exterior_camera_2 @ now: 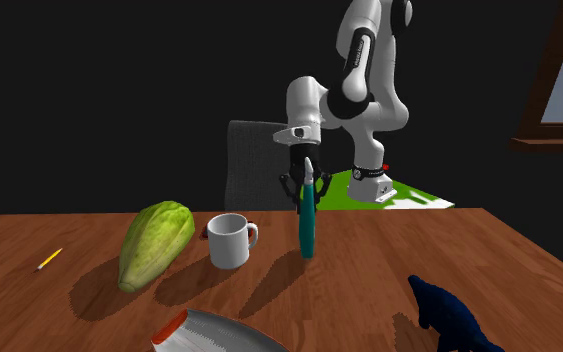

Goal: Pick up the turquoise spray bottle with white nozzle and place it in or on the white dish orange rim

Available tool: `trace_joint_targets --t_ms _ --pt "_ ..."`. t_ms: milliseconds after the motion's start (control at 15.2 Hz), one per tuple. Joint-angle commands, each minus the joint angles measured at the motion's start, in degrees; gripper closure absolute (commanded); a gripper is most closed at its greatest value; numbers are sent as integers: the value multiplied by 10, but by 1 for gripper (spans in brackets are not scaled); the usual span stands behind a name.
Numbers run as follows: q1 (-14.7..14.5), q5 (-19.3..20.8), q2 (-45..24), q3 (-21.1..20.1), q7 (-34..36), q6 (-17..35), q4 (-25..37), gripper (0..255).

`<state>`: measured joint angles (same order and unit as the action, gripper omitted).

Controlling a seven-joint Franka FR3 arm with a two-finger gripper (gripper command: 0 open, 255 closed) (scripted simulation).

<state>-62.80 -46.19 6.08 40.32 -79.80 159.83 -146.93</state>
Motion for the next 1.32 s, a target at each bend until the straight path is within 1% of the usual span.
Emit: trace_joint_targets --t_ms 0,330,660,924,1188,1254 --pt "12 45 17 -7 38 -5 -1 255" --pt "50 139 57 -36 119 -26 -2 255" --pt "86 205 89 -65 179 -56 5 255" --pt "109 244 111 -84 216 -84 15 255" --pt "126 272 130 -100 245 -112 28 255" --pt "112 256 105 -92 236 -113 50 255"
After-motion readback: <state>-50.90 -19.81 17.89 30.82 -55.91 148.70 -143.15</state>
